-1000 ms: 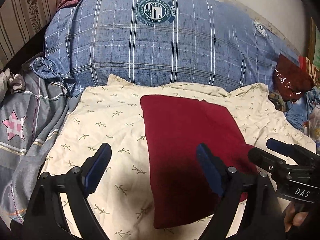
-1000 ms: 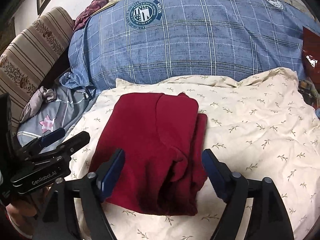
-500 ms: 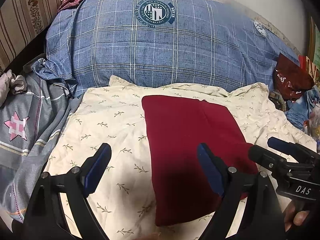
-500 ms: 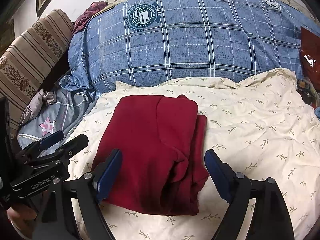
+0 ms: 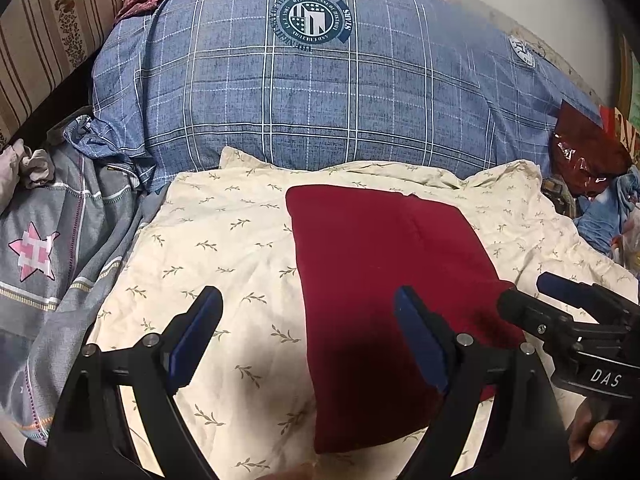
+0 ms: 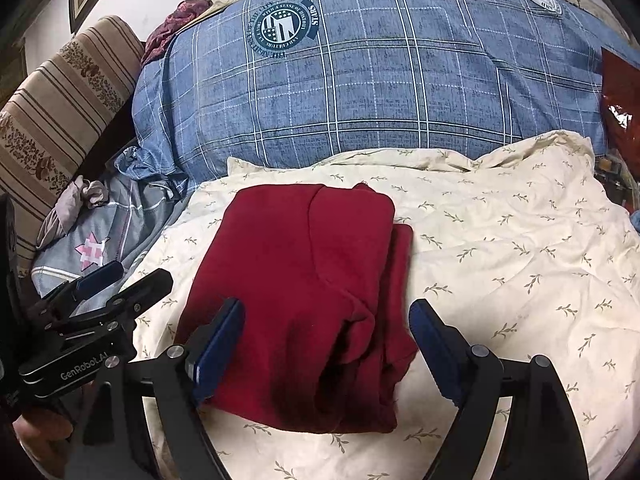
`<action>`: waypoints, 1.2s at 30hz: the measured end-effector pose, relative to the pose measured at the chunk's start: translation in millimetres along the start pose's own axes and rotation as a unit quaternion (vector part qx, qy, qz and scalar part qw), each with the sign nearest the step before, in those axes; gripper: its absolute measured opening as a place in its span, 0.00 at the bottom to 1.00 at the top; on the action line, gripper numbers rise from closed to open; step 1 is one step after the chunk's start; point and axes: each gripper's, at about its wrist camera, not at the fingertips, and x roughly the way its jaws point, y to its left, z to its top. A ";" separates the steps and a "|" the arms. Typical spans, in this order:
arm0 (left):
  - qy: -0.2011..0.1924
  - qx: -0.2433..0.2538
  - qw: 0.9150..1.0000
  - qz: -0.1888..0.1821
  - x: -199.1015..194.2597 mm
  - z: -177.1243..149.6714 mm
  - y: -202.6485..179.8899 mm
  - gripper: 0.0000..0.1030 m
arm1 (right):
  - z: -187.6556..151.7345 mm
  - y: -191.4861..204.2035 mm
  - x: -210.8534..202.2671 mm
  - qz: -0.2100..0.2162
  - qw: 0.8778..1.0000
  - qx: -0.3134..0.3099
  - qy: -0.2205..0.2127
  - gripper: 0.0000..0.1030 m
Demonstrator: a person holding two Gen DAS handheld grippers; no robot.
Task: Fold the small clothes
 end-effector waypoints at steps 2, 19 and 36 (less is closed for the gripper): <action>0.001 0.002 1.000 0.002 0.6 -0.7 -0.1 0.85 | -0.2 -0.3 0.9 0.001 1.000 0.000 0.002 0.83; 0.004 -0.001 1.000 0.005 5.0 -3.9 2.7 0.85 | -1.6 -0.7 8.5 0.006 1.000 0.003 0.009 0.83; 0.011 0.007 1.000 0.002 8.8 -4.7 -0.3 0.85 | -3.6 -0.4 11.1 0.009 1.000 0.007 0.013 0.83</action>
